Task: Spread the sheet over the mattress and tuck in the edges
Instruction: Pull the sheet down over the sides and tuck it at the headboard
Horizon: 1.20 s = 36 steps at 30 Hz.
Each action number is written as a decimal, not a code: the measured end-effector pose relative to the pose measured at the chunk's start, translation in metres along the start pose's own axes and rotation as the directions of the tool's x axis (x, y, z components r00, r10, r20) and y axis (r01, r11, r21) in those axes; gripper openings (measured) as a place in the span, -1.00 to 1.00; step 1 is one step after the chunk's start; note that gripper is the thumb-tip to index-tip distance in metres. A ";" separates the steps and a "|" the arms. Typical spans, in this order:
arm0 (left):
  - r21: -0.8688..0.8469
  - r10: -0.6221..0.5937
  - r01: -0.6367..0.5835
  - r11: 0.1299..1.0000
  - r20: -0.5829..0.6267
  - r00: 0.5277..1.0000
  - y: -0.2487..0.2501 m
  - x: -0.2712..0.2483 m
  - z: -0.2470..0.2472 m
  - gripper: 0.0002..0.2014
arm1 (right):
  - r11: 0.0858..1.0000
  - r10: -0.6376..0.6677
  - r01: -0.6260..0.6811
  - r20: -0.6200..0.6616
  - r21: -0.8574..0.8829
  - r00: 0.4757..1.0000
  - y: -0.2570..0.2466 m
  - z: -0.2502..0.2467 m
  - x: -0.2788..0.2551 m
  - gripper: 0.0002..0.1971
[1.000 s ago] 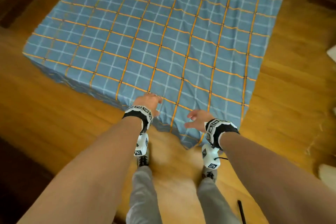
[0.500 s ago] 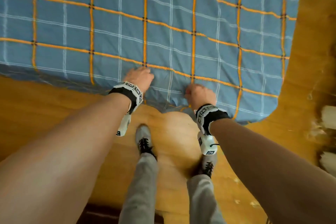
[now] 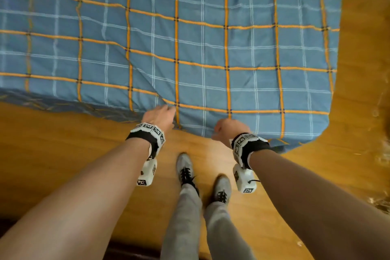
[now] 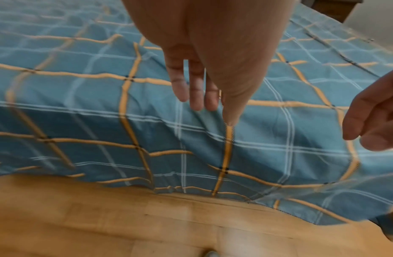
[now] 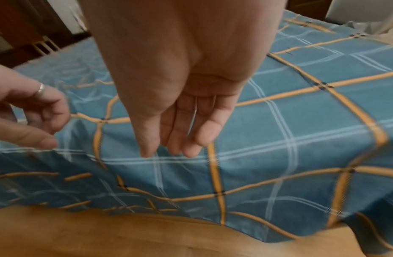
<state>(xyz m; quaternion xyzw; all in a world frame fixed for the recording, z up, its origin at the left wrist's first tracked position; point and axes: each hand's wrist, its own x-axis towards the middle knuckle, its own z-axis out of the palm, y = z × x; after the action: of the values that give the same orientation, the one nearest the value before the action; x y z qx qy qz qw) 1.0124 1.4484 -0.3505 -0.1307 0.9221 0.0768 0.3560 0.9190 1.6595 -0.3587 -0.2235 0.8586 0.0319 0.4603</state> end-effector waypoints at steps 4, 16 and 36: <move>-0.020 -0.120 0.119 0.993 -0.063 0.991 -0.051 -0.022 -0.017 -0.55 | 0.990 -0.136 0.137 -0.064 0.017 0.989 -0.055 -0.019 -0.001 -0.57; -0.020 -0.244 0.243 0.970 -0.115 0.963 -0.314 0.035 -0.014 -0.50 | 0.971 -0.207 0.231 -0.255 0.065 0.944 -0.305 -0.021 0.106 -0.45; 0.049 0.057 -0.056 0.997 -0.012 0.998 -0.476 0.010 -0.039 -0.68 | 0.999 0.030 -0.027 -0.147 0.024 0.989 -0.471 -0.012 0.095 -0.61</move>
<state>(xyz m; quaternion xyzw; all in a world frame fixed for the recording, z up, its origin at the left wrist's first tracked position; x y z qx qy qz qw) 1.1213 0.9833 -0.3514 -0.0964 0.9295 0.0633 0.3504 1.0585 1.1996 -0.3569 -0.2078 0.8936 0.0127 0.3976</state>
